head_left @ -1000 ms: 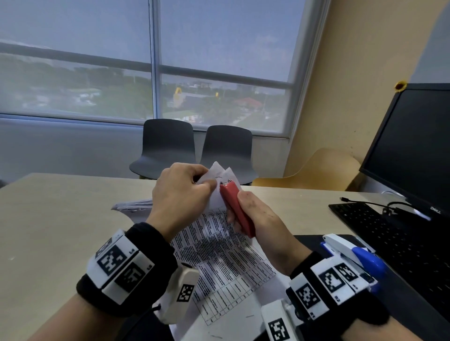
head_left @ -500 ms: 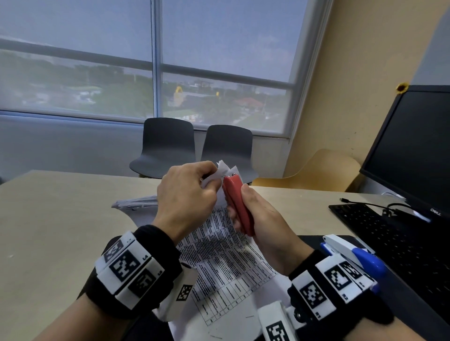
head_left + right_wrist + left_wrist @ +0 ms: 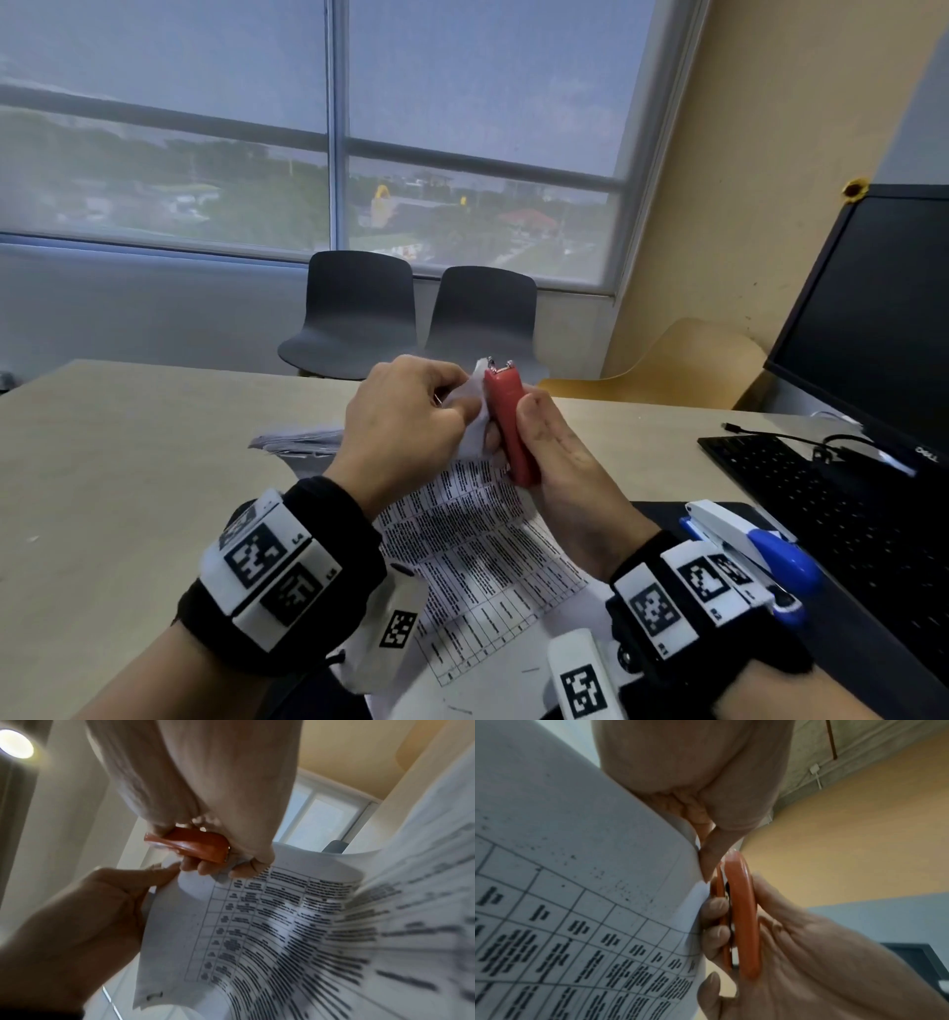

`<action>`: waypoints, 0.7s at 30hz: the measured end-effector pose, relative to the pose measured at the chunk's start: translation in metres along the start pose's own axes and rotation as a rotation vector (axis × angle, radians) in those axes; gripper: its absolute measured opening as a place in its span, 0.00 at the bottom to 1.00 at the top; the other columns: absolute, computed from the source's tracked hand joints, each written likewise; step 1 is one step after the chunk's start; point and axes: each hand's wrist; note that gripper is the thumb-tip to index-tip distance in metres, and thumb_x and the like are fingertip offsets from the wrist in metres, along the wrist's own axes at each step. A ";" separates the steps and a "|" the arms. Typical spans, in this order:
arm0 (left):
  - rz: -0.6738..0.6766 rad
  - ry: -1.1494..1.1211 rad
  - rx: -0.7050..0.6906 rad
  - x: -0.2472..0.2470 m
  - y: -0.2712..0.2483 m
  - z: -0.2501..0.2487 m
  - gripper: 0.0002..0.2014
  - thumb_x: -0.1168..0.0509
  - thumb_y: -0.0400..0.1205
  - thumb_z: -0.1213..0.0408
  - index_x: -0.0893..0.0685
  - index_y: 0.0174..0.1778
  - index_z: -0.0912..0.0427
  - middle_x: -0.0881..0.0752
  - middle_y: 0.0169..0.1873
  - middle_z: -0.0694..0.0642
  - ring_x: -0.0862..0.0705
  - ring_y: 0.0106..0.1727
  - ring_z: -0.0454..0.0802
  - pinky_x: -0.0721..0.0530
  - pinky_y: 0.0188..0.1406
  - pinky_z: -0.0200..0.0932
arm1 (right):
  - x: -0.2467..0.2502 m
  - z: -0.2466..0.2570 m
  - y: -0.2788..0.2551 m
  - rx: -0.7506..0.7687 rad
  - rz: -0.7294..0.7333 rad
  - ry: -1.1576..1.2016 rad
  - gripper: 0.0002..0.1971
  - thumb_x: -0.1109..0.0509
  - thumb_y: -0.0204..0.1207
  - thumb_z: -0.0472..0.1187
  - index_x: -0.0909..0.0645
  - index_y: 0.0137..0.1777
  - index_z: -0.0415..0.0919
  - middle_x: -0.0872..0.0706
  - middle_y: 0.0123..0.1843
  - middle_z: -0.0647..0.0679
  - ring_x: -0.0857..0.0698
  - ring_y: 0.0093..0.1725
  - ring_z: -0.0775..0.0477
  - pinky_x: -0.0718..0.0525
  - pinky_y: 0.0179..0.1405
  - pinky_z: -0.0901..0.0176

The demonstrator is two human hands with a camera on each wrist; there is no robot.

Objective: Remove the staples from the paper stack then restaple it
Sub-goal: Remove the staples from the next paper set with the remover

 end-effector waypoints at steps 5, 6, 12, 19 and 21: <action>-0.049 0.043 0.003 0.000 0.002 0.001 0.07 0.30 0.79 0.57 0.10 0.38 0.53 0.12 0.28 0.47 0.16 0.35 0.51 0.16 0.33 0.48 | 0.008 0.006 0.003 -0.009 -0.053 -0.012 0.27 0.44 0.81 0.60 0.24 0.64 0.37 0.19 0.44 0.46 0.23 0.41 0.52 0.27 0.46 0.54; -0.049 0.054 0.007 0.000 0.001 0.001 0.07 0.30 0.79 0.57 0.09 0.40 0.53 0.11 0.29 0.48 0.15 0.36 0.52 0.16 0.34 0.49 | 0.010 0.007 0.004 -0.017 -0.074 -0.014 0.27 0.45 0.82 0.60 0.24 0.62 0.35 0.19 0.44 0.45 0.23 0.40 0.52 0.26 0.45 0.56; -0.038 0.075 0.047 -0.004 0.001 0.006 0.08 0.32 0.79 0.56 0.08 0.43 0.53 0.11 0.33 0.48 0.15 0.38 0.53 0.11 0.38 0.55 | 0.039 0.014 0.003 -0.211 -0.209 -0.174 0.24 0.49 0.89 0.55 0.19 0.60 0.38 0.12 0.42 0.45 0.20 0.32 0.52 0.21 0.32 0.63; 0.006 0.065 0.064 -0.007 -0.001 0.006 0.08 0.32 0.81 0.58 0.07 0.47 0.53 0.10 0.37 0.48 0.13 0.38 0.53 0.09 0.39 0.58 | 0.110 0.024 0.016 -0.425 -0.203 -0.827 0.18 0.32 0.83 0.52 0.20 0.63 0.38 0.15 0.46 0.43 0.16 0.36 0.49 0.18 0.38 0.57; 0.025 0.064 0.058 -0.007 -0.001 0.005 0.09 0.32 0.82 0.59 0.07 0.49 0.54 0.09 0.38 0.49 0.13 0.39 0.53 0.09 0.38 0.58 | 0.126 0.023 0.017 -0.499 -0.127 -1.101 0.15 0.30 0.82 0.48 0.20 0.62 0.40 0.13 0.48 0.44 0.13 0.40 0.47 0.16 0.45 0.54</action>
Point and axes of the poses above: each hand's wrist, its own y-axis towards the middle knuckle, its own x-axis out of the back of the hand, z = x × y
